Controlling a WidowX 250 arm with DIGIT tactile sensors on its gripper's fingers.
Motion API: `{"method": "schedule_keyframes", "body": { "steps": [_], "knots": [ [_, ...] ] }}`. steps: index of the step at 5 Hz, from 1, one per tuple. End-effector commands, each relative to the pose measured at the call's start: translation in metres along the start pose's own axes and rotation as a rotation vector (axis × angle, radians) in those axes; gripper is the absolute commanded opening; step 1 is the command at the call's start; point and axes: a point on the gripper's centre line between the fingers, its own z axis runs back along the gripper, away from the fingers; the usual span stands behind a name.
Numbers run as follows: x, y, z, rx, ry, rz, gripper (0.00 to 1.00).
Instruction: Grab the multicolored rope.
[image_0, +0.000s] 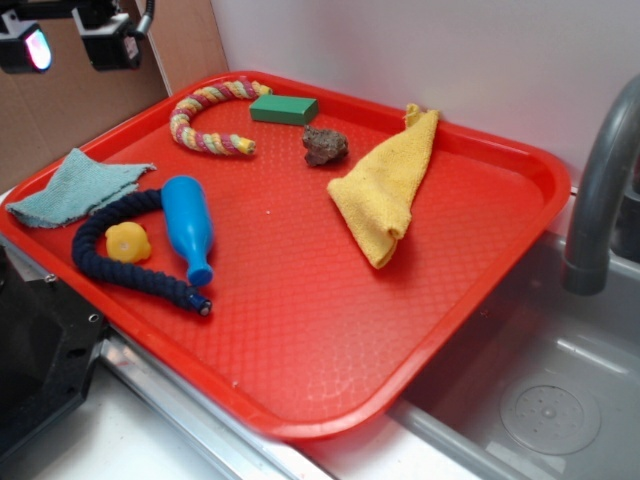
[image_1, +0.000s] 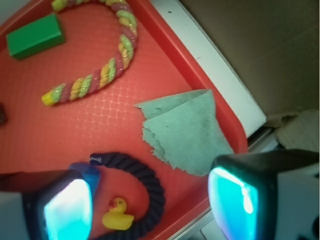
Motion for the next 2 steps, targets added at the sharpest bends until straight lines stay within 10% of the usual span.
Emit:
{"method": "schedule_keyframes", "body": {
  "steps": [1,2],
  "knots": [
    [0.002,0.007,0.007,-0.003,-0.032,0.005,1.0],
    [0.028,-0.001,-0.016,-0.019,-0.056,0.203,1.0]
  ]
}}
